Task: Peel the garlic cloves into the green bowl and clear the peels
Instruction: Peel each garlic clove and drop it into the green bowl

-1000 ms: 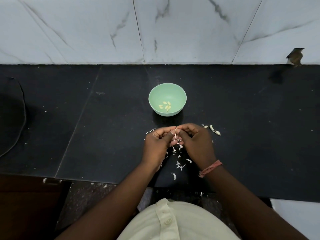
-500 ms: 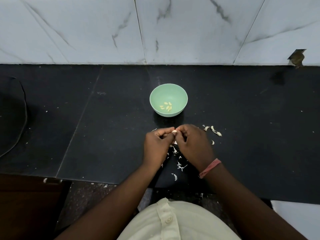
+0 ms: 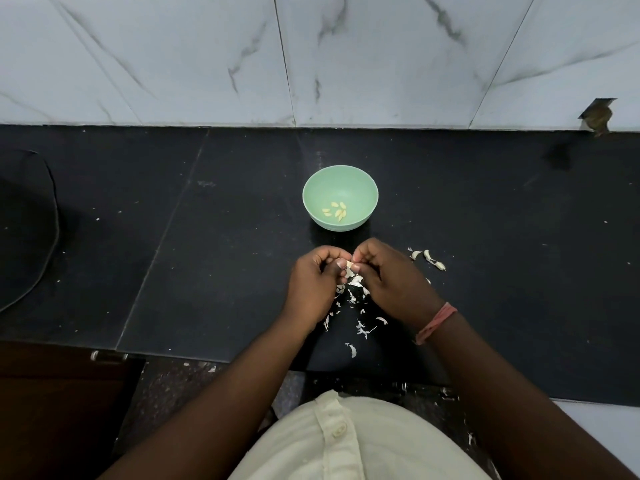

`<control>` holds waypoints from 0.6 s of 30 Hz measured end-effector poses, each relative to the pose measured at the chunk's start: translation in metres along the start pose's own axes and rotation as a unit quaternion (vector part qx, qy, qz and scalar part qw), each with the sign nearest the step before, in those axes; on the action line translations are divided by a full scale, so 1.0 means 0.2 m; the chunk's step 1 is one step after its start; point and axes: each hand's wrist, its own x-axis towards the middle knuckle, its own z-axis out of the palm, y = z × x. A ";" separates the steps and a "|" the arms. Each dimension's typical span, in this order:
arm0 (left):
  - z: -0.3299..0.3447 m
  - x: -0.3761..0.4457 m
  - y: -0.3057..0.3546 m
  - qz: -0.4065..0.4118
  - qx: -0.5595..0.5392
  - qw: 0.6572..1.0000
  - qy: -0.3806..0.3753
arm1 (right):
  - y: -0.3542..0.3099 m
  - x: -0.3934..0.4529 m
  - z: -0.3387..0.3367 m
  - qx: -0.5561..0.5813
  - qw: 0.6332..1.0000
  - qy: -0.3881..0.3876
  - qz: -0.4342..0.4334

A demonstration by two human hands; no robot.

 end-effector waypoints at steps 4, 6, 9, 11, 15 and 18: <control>0.00 0.01 0.01 -0.065 -0.054 0.995 -0.055 | 0.01 -0.02 -0.01 -0.024 0.995 -0.081 -0.052; -0.01 0.02 0.02 -0.089 -0.077 0.991 -0.069 | 0.01 -0.02 -0.01 -0.029 0.994 -0.082 -0.066; -0.03 0.02 0.04 -0.115 -0.095 0.986 -0.075 | -0.01 -0.02 -0.01 -0.021 0.994 -0.085 -0.072; -0.04 0.03 0.05 -0.130 -0.088 0.984 -0.083 | -0.02 -0.02 -0.02 -0.013 0.993 -0.099 -0.068; -0.05 0.04 0.08 -0.174 -0.099 0.976 -0.087 | -0.03 -0.03 -0.02 -0.018 0.991 -0.117 -0.060; -0.06 0.05 0.09 -0.204 -0.105 0.970 -0.082 | -0.05 -0.03 -0.02 -0.026 0.990 -0.123 -0.067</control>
